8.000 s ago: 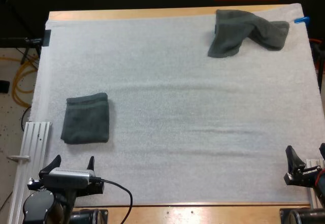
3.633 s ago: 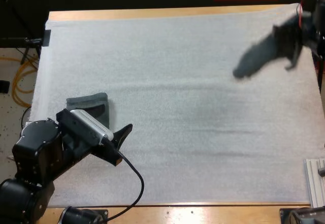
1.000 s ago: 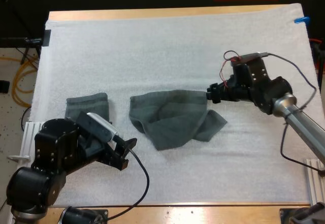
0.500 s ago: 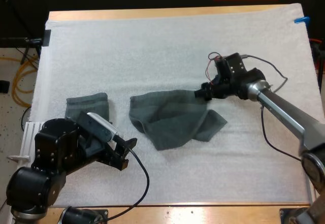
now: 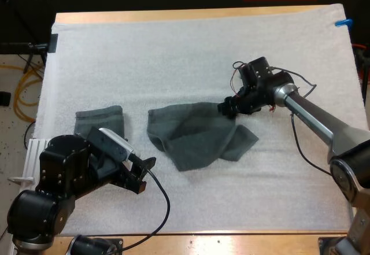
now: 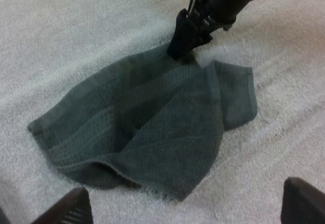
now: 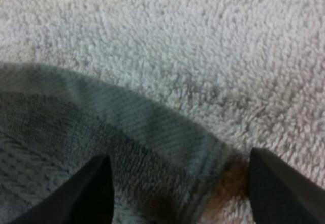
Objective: Pick towel from pile fold and stack
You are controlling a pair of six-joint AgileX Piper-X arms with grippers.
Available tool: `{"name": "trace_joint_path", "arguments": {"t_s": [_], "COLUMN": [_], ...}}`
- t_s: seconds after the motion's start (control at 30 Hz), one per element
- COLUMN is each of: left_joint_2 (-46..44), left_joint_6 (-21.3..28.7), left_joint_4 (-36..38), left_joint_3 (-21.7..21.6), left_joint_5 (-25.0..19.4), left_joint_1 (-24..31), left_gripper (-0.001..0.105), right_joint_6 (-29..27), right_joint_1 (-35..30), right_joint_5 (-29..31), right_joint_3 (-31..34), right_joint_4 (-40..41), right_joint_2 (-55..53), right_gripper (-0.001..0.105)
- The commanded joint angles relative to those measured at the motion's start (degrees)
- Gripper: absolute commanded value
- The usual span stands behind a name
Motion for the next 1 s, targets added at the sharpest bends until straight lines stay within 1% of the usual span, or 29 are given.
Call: {"name": "trace_joint_path", "arguments": {"t_s": [0.0,0.07,0.13,0.2,0.23,0.3,0.37,0.4,0.47,0.5,0.63,0.67,0.73,0.9,0.97], "left_joint_2": [0.0,0.0,0.0,0.0,0.0,0.0,0.0,0.0,0.0,0.1,1.8,2.8,4.8,12.0,16.7], "left_joint_6": [-0.4,-0.4,-0.4,-0.4,-0.4,-0.4,-0.4,-0.4,-0.4,-0.4,-0.4,-0.3,0.0,0.5,0.5], "left_joint_4": [-0.7,-0.7,-0.7,-0.7,-0.7,-0.7,-0.7,-0.7,-0.7,-0.8,-2.1,-2.9,-4.4,-9.2,-11.7], "left_joint_3": [-0.1,-0.1,-0.1,-0.1,-0.1,-0.1,-0.1,-0.1,-0.1,-0.1,-0.1,-0.1,-0.1,-0.1,-0.1], "left_joint_5": [0.0,0.0,0.0,0.0,0.0,0.0,0.0,0.0,0.0,0.0,-1.8,-2.8,-3.3,-2.9,-1.6], "left_joint_1": [-0.3,-0.3,-0.3,-0.3,-0.3,-0.3,-0.3,-0.3,-0.3,-0.3,-0.3,-0.3,-0.3,-0.3,-0.3], "left_gripper": [0.072,0.072,0.072,0.072,0.072,0.072,0.072,0.072,0.072,0.072,0.072,0.072,0.072,0.072,0.072], "right_joint_6": [0.0,0.0,0.0,0.0,0.0,0.0,0.0,0.0,0.0,0.0,-0.9,-2.0,-3.4,-5.9,-6.0], "right_joint_1": [0.0,0.0,0.0,0.0,0.0,0.0,0.0,0.0,0.0,0.0,0.2,0.2,0.2,0.2,0.2], "right_joint_5": [-3.1,-8.5,-11.3,-10.9,-10.5,-9.1,-5.7,-4.9,-2.6,-2.4,1.4,2.8,3.9,6.0,7.2], "right_joint_3": [0.1,0.1,0.1,0.1,0.1,0.1,0.1,0.1,0.1,0.1,0.2,0.2,0.2,0.2,0.2], "right_joint_4": [1.8,1.8,1.8,1.8,1.8,1.8,1.8,1.8,1.9,2.3,5.9,7.5,10.4,18.0,20.7], "right_joint_2": [1.4,2.1,2.3,2.3,2.3,2.3,2.3,2.3,2.3,2.2,0.0,-1.0,-2.3,-5.7,-6.8], "right_gripper": [0.058,0.058,0.058,0.055,0.051,0.042,0.028,0.025,0.006,0.001,0.0,0.0,0.0,0.0,0.0]}}
